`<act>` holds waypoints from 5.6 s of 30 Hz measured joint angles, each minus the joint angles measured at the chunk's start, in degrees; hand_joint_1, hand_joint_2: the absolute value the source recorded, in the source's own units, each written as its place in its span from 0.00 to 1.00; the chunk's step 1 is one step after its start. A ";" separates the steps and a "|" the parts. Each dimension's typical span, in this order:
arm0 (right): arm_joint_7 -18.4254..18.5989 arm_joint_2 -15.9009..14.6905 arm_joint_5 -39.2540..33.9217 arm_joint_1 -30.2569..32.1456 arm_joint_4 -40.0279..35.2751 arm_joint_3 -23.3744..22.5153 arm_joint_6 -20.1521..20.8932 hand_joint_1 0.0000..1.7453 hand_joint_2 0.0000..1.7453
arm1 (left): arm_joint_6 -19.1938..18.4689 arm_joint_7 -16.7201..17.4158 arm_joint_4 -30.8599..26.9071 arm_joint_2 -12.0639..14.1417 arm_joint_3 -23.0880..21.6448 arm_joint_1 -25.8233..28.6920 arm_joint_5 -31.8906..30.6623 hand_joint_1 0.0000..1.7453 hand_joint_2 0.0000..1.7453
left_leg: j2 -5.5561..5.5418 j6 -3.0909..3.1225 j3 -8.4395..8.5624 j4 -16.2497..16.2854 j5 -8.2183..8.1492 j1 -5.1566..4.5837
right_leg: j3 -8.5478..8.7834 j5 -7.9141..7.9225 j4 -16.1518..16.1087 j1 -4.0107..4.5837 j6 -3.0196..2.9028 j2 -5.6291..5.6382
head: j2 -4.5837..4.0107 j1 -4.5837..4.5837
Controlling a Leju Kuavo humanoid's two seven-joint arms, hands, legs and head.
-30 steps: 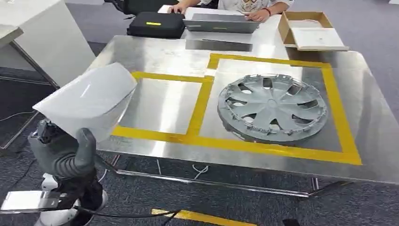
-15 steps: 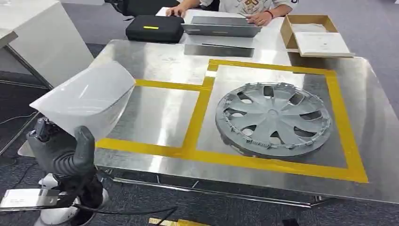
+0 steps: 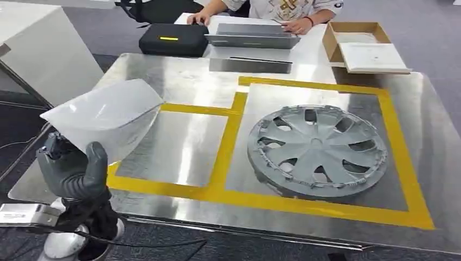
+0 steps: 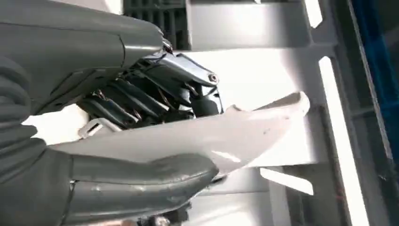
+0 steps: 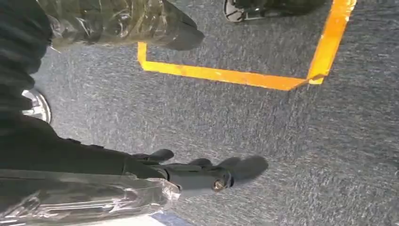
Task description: Take the parts from the cabinet and place them on the table.
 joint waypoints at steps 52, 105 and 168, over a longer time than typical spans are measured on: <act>-0.59 -0.04 -0.15 0.54 0.04 0.02 -0.07 0.00 1.00 | -5.09 5.99 7.06 2.42 18.54 -1.02 4.26 1.00 1.00 | 0.04 -2.56 -5.21 15.72 -8.80 0.49 | -3.29 4.07 -0.52 -0.56 -2.29 -0.19 | 0.02 0.09; 0.31 -1.25 1.46 -1.39 -0.13 4.00 3.58 0.00 1.00 | -26.68 4.68 33.84 2.38 19.74 -11.30 -4.00 1.00 1.00 | 0.00 -0.88 3.06 -2.03 -0.98 0.00 | -4.64 4.51 0.15 -0.22 -0.55 0.00 | 0.02 0.53; -0.04 -1.55 -0.64 0.54 -0.07 4.33 1.66 0.00 0.00 | -8.35 5.90 34.68 1.57 21.03 -16.45 -8.44 0.00 0.00 | 0.04 -1.32 2.74 -1.75 -1.42 -0.08 | -4.27 4.76 -0.37 -0.60 -1.46 -0.29 | 0.00 0.85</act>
